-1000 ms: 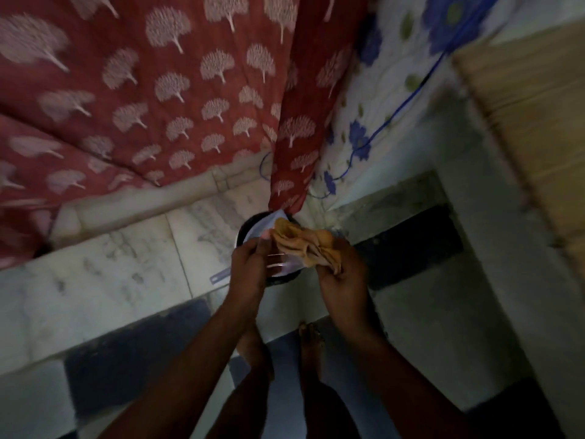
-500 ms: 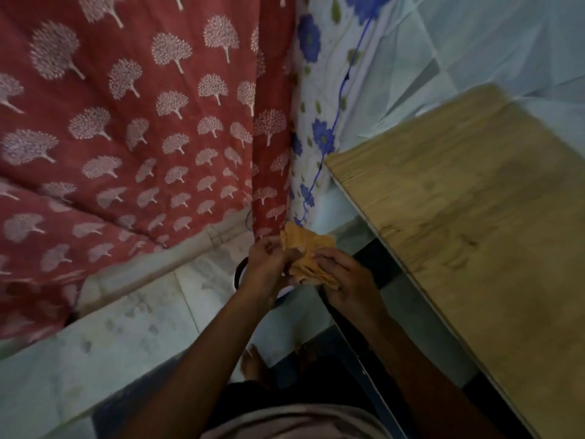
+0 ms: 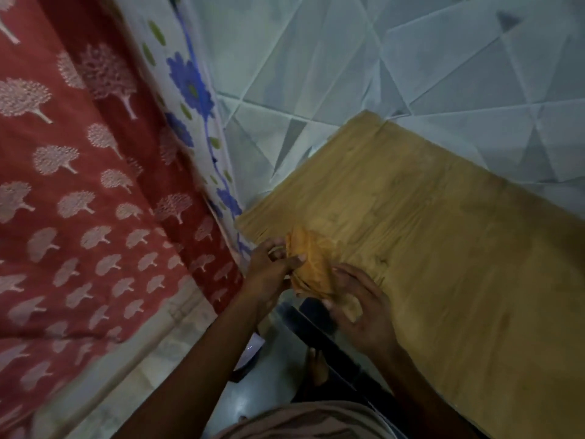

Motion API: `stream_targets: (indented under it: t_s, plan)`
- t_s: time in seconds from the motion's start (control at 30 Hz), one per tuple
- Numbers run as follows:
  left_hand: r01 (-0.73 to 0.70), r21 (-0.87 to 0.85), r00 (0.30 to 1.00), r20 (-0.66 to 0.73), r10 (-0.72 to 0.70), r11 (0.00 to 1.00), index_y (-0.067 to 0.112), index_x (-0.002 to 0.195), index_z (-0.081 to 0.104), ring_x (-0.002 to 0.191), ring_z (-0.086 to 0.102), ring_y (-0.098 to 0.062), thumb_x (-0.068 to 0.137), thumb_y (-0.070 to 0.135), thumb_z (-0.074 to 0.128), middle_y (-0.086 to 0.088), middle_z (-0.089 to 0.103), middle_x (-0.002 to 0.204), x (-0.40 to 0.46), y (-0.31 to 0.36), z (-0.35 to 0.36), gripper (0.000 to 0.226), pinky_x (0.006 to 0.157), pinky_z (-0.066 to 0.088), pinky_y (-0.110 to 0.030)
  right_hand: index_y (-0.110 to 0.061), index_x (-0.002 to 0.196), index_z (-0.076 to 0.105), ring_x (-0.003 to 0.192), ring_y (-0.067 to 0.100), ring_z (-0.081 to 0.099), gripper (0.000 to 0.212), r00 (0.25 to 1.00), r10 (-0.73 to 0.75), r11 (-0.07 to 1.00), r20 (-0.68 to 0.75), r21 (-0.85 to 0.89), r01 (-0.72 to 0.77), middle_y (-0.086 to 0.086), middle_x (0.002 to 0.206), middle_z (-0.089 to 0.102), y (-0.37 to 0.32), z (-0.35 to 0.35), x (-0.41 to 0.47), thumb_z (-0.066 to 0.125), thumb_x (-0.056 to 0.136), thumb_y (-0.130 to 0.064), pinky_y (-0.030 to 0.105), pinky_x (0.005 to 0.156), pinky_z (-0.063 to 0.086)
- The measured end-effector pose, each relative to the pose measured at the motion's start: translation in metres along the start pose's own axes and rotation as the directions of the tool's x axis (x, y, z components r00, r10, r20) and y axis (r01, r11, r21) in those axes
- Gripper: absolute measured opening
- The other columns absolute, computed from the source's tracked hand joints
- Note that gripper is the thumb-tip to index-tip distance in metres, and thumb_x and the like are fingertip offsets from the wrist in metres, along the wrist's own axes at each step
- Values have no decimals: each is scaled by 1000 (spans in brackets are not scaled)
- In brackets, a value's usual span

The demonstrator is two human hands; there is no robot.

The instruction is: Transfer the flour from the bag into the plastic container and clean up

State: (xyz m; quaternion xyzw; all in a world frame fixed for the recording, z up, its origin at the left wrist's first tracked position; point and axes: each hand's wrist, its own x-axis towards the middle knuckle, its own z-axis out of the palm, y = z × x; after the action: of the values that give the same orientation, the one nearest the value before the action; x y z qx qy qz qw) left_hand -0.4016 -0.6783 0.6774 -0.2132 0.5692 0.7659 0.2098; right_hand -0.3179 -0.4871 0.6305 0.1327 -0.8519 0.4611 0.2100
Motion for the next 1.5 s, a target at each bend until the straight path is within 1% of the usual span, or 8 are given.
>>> stream_targets:
  t_s: [0.17,0.27,0.53,0.67,0.8,0.97,1.17,1.5]
  plan:
    - [46,-10,995,93,-45,999,6,123,56,105,68,-36,79,-7,75,-19,71,113,35,9,48,50,87,55,-54,-14,124,65,106,10,62,29,882,429,902,-195,50,-428,-2,119,62,41,-12,23,57,102,-30,34,75,60]
    - [86,31,986,141,-90,996,4,122,58,109,66,-37,80,-11,71,-22,70,115,53,7,67,46,95,50,-58,-27,124,63,90,8,67,28,726,686,698,-47,324,-639,-8,99,70,63,-22,43,58,98,-38,26,72,56]
    - [-175,339,981,137,136,925,12,121,54,107,65,-24,81,-7,73,-10,62,126,107,-8,73,48,71,61,-33,-21,113,68,89,6,73,30,595,803,536,43,385,-751,-8,96,77,98,-14,62,78,86,-13,31,76,62]
    - [-407,568,913,215,348,715,13,119,59,104,61,2,79,-1,77,11,61,119,122,-12,66,46,82,55,-29,-24,97,68,76,3,72,22,565,825,555,-15,206,-805,-7,83,75,102,-3,67,81,80,-29,39,71,63]
    - [-557,635,817,305,489,535,14,115,64,109,61,-7,79,2,76,8,64,115,129,-18,62,40,93,52,-33,-23,73,57,70,11,65,28,593,804,587,-39,-106,-803,-7,68,65,98,-4,77,77,78,-43,28,71,52]
    - [-656,734,646,428,633,173,16,119,65,115,53,-13,85,15,71,1,58,125,121,-23,64,34,93,44,-30,-20,68,58,66,10,64,33,545,838,537,-30,-134,-833,-5,61,64,104,-4,73,77,76,-45,29,75,52]
    - [-700,699,671,576,466,144,13,120,67,122,52,-9,89,33,66,1,59,132,119,-42,61,36,100,46,-34,-19,75,59,60,8,61,22,620,780,601,-81,-174,-780,-9,61,61,91,-7,73,75,81,-32,27,71,49]
    - [-695,548,709,413,572,466,11,120,67,109,64,-4,94,13,66,6,69,115,56,-25,95,26,95,50,-22,-20,85,69,70,11,70,9,661,716,696,-224,163,-699,-8,77,71,62,-47,48,70,88,-12,45,63,60]
